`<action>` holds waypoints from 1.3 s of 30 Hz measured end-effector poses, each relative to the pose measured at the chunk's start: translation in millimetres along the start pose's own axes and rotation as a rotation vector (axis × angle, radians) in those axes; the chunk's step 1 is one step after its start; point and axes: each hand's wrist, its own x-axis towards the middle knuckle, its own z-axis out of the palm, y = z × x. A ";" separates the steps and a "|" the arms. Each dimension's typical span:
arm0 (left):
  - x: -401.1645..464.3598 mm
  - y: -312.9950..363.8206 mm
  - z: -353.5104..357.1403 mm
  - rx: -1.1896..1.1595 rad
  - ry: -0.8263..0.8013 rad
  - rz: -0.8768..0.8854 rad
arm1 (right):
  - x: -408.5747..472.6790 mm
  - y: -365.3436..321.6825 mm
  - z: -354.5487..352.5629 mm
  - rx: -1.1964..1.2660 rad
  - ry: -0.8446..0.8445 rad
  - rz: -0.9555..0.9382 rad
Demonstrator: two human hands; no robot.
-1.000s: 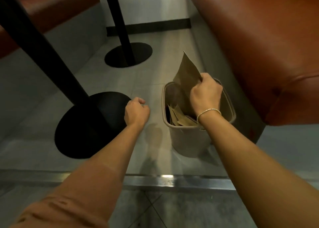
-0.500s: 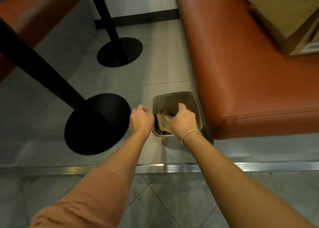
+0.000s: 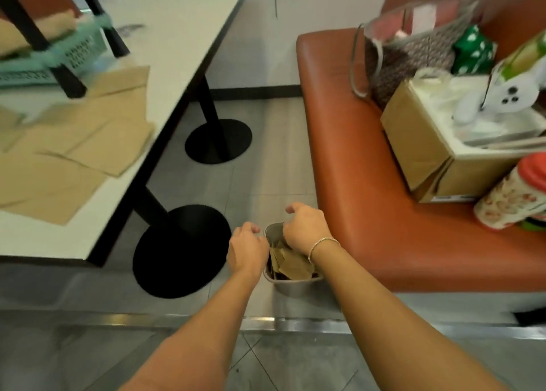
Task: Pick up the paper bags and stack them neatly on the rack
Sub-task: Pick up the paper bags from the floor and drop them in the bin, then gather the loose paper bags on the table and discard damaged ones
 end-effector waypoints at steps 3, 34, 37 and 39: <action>-5.7 14.6 -29.9 -0.016 0.009 0.011 | -8.5 -29.8 -19.6 -0.012 0.001 -0.040; 87.9 -56.0 -338.2 -0.081 0.114 -0.051 | -5.3 -272.6 18.6 -0.297 -0.103 -0.244; 104.0 -64.9 -348.9 -0.033 0.027 -0.023 | 2.7 -279.3 33.6 -0.355 -0.054 -0.182; 112.8 -68.5 -351.4 -0.016 -0.019 -0.004 | 6.4 -282.0 39.8 -0.381 -0.033 -0.147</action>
